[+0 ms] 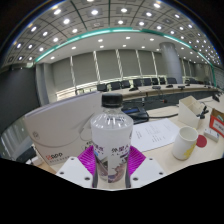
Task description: Pour water
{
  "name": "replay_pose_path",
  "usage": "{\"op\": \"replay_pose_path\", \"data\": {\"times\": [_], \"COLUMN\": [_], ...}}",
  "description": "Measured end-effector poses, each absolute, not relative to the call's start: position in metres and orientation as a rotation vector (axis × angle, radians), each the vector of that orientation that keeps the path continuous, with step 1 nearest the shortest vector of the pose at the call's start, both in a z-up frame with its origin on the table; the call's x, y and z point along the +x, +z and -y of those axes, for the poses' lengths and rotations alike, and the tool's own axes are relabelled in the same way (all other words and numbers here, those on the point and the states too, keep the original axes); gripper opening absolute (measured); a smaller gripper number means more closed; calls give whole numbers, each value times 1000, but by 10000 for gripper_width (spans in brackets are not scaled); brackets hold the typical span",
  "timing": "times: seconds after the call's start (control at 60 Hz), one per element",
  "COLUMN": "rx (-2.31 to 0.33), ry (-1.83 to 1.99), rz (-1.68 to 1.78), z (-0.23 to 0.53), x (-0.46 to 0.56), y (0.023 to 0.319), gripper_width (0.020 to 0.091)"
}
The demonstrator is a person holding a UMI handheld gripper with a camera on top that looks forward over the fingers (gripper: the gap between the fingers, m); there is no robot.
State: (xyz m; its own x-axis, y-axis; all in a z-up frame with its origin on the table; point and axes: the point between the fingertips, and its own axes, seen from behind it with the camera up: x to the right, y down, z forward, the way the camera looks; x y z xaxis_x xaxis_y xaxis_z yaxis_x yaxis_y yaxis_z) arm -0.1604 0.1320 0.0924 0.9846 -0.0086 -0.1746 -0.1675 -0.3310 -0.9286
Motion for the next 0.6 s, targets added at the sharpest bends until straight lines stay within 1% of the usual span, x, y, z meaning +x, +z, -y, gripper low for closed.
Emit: {"op": "replay_pose_path", "data": {"times": [0.2,0.333,0.5,0.517,0.533,0.6], "rx": [-1775,-1598,-1360,-1334,-1308,-1223], "ry": [691,1019,1377,1410,1444,1555], "rz": [-618,-931,-1240,-1273,-1298,-1384], "z": [-156,-169,-178,-171,-177,-177], "x": [-133,-101,-74,-72,-70,-65], "y": [141,161,163,170,165,162], "gripper_width": [369,369,368,368,368,368]}}
